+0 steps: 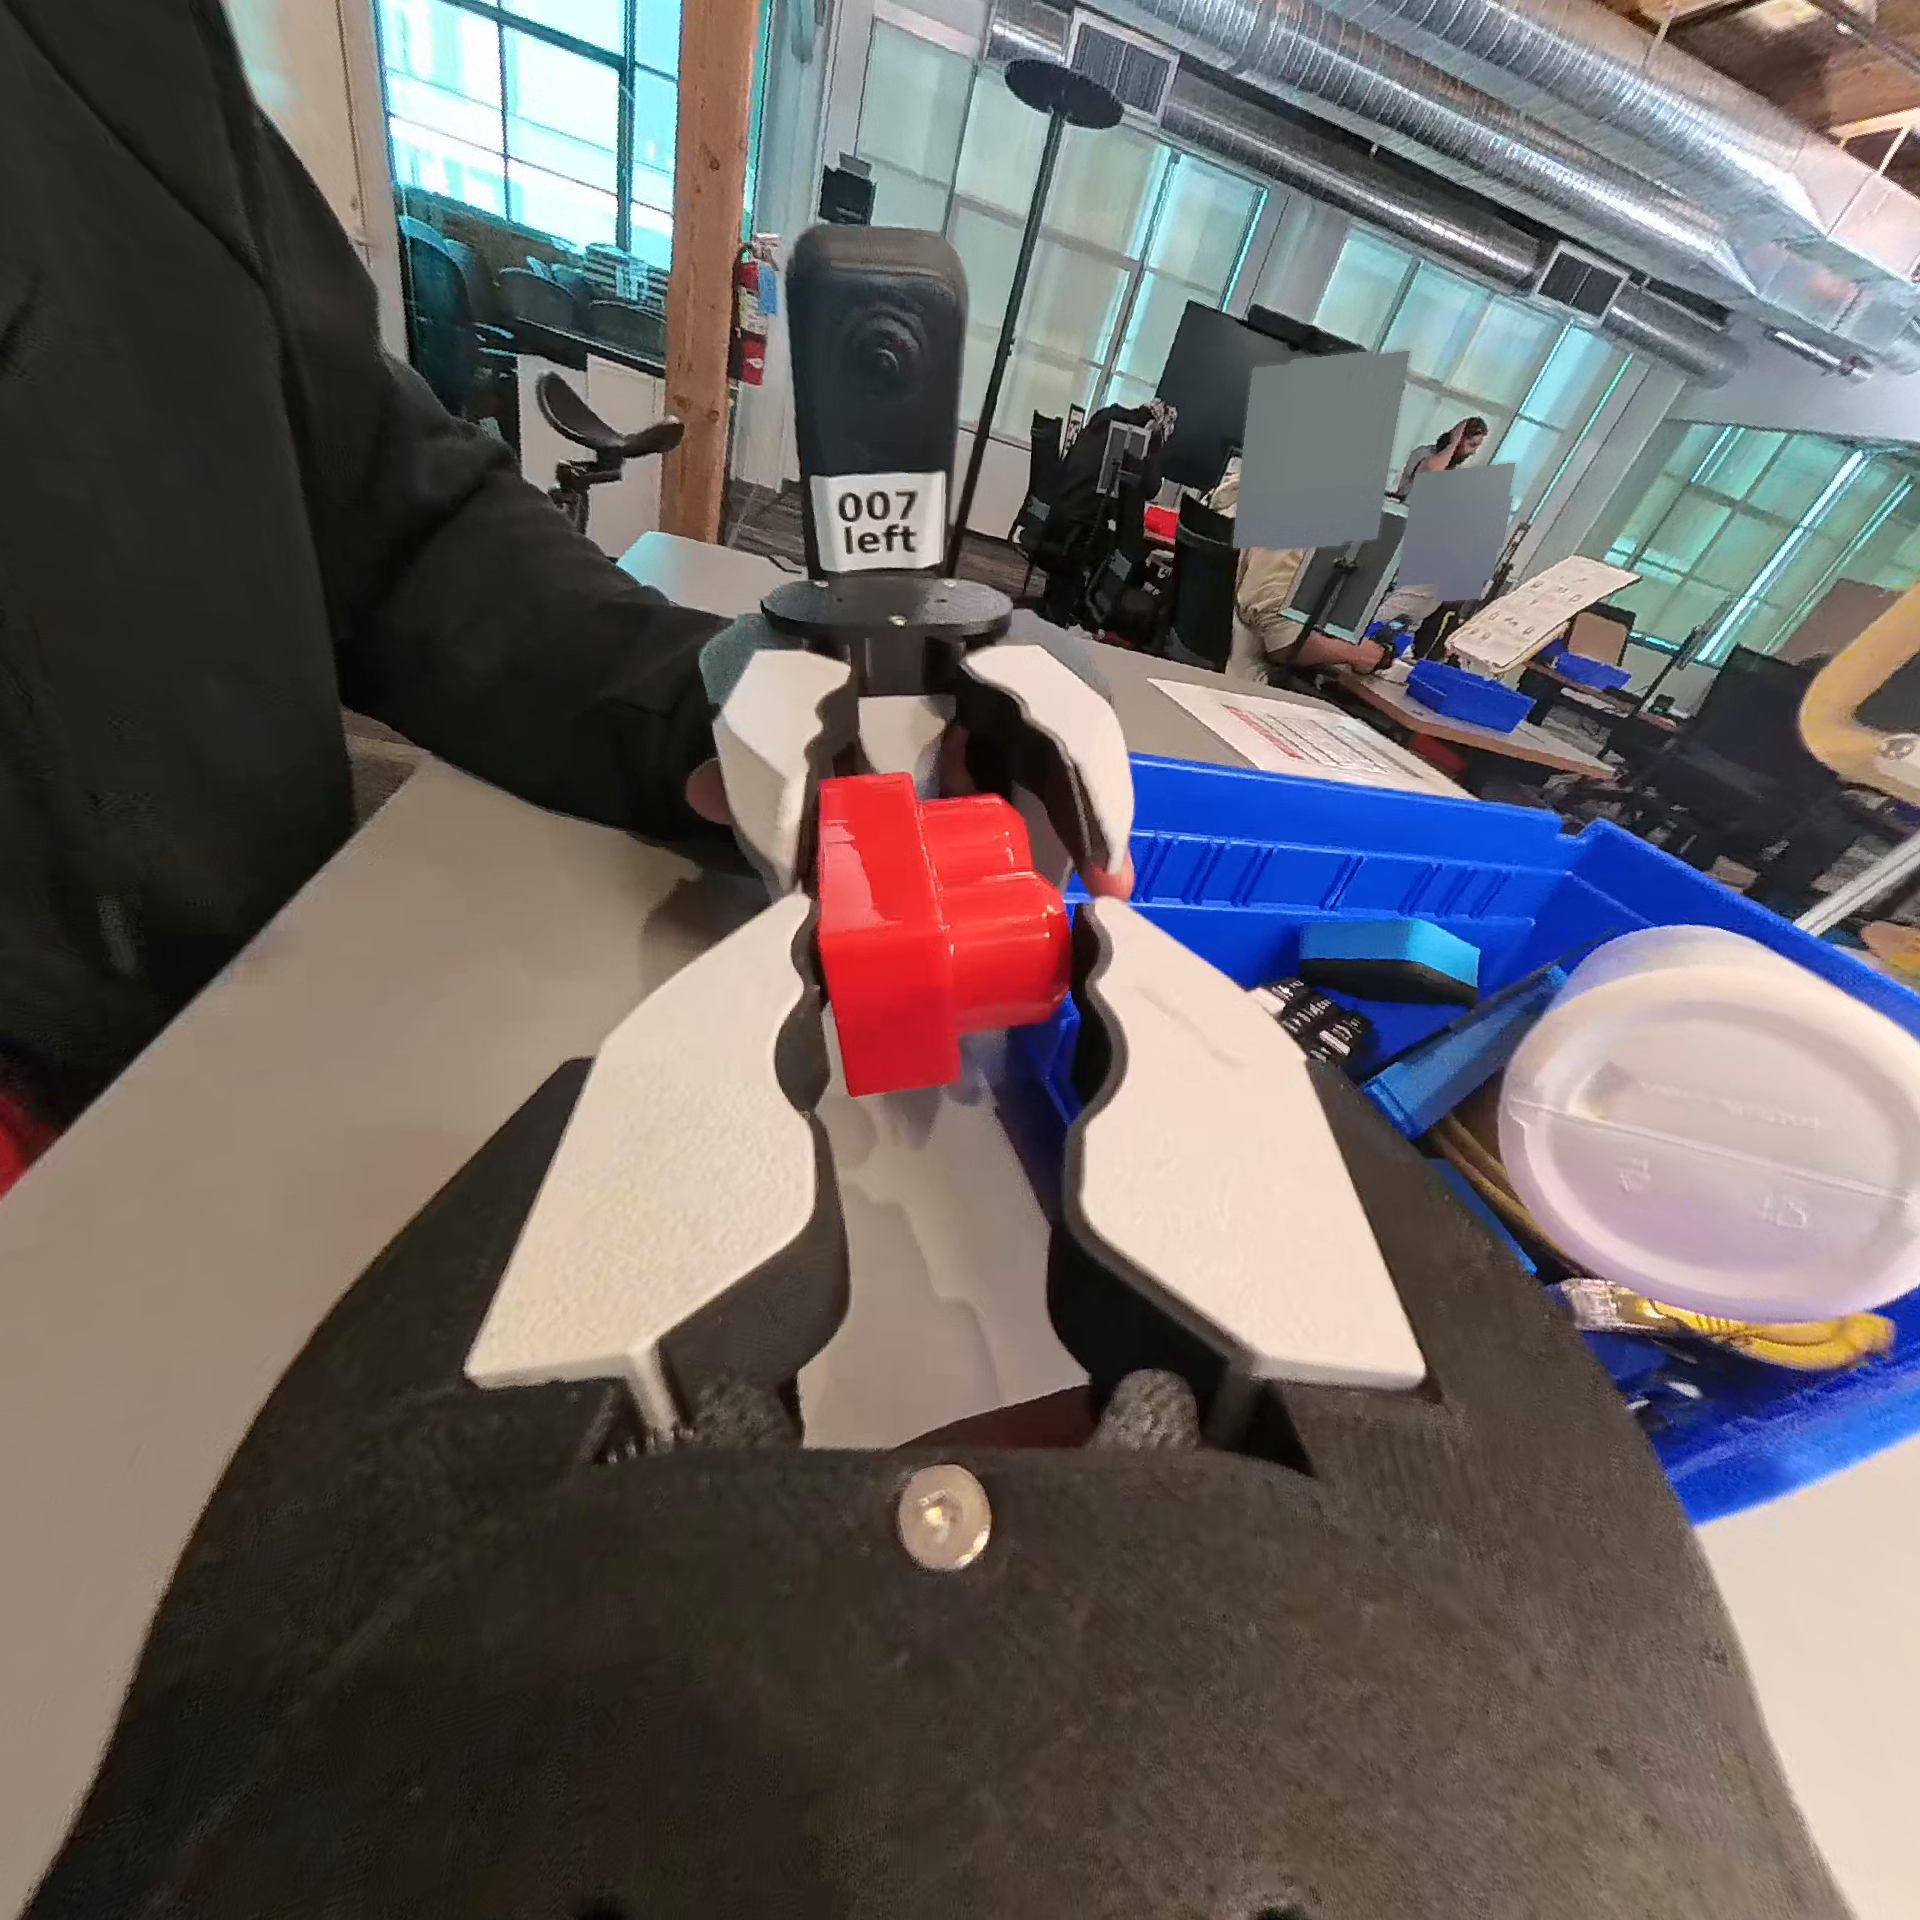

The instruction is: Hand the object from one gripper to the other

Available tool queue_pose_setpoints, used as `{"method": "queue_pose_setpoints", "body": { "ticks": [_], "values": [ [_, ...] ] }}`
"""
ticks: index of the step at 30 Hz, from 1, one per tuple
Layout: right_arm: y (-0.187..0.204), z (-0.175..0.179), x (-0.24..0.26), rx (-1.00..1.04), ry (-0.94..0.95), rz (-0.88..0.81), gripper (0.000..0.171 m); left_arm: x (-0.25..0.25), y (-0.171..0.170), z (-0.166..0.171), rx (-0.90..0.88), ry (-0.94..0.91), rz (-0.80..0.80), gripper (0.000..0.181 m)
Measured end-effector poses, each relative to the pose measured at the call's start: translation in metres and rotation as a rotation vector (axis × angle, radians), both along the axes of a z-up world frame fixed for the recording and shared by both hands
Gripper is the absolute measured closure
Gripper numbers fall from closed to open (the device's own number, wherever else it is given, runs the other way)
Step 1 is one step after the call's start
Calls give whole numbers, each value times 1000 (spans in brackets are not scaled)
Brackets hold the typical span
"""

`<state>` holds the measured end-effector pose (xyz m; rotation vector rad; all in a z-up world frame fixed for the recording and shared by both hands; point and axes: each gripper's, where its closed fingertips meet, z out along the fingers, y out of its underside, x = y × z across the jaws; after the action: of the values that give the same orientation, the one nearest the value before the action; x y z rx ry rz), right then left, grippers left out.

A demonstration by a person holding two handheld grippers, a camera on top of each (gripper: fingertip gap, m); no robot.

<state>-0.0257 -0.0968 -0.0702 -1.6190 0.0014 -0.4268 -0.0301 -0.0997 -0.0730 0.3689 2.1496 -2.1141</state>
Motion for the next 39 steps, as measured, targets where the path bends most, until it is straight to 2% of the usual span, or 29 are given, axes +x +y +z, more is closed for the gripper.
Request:
{"method": "queue_pose_setpoints", "body": {
  "ticks": [8,12,18,22,27,30,32,33,35,37,39],
  "values": [
    [1,5,4,16,-61,-52,127,6,-2,-3,18,-26,46,136],
    [-2,6,14,13,-138,-147,130,16,0,2,15,70,78,137],
    [-17,19,31,-80,-478,-390,118,32,2,16,-29,251,141,137],
    [-17,19,35,-206,-704,-509,115,39,-2,10,24,272,233,137],
    [-6,8,39,-418,-927,-602,109,47,-6,3,68,331,338,137],
    [-4,0,47,-529,-997,-680,110,47,-7,-2,96,352,362,137],
    [-4,1,52,-554,-1019,-733,118,47,-8,-6,119,342,387,137],
    [-5,2,54,-558,-1017,-754,129,49,-8,-7,121,329,399,137],
    [-8,2,57,-543,-952,-770,134,48,-8,-2,88,314,382,136],
    [-10,3,59,-451,-783,-741,134,43,-8,11,8,316,321,127],
    [-13,2,61,-322,-532,-680,135,41,-4,21,-51,307,292,122]
  ]
}}
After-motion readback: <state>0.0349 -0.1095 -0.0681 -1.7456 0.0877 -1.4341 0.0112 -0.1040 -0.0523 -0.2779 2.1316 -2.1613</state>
